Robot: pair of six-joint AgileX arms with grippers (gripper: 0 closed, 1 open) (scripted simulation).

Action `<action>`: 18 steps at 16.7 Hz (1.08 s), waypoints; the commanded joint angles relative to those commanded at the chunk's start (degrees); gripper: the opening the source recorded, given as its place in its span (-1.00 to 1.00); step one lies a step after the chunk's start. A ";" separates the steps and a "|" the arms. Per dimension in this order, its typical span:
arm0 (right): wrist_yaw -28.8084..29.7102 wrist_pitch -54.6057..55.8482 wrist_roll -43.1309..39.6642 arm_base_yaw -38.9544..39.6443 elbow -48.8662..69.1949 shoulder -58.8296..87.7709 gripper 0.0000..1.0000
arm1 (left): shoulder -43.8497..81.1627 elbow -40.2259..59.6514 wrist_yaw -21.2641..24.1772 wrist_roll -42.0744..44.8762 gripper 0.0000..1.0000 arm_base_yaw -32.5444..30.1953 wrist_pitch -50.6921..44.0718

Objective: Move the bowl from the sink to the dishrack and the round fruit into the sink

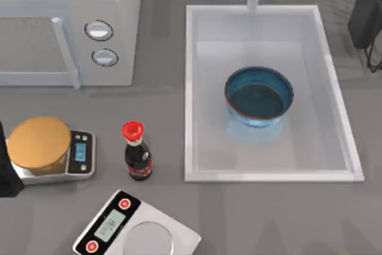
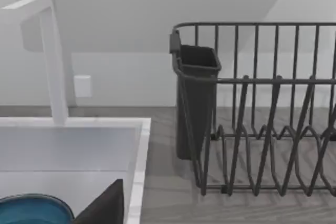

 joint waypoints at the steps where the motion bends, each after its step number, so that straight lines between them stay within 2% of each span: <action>1: 0.00 0.00 0.00 0.00 0.00 0.00 1.00 | 0.00 0.00 0.00 0.00 1.00 0.00 0.00; 4: -0.31 -0.66 0.52 0.49 1.28 1.05 1.00 | 0.00 0.00 0.00 0.00 1.00 0.00 0.00; 8: -1.94 -5.81 4.70 3.55 10.74 9.30 1.00 | 0.00 0.00 0.00 0.00 1.00 0.00 0.00; 12: -3.15 -15.33 11.82 7.76 27.08 24.85 1.00 | 0.00 0.00 0.00 0.00 1.00 0.00 0.00; 18: -2.14 -35.45 24.23 13.96 58.06 56.93 1.00 | 0.00 0.00 0.00 0.00 1.00 0.00 0.00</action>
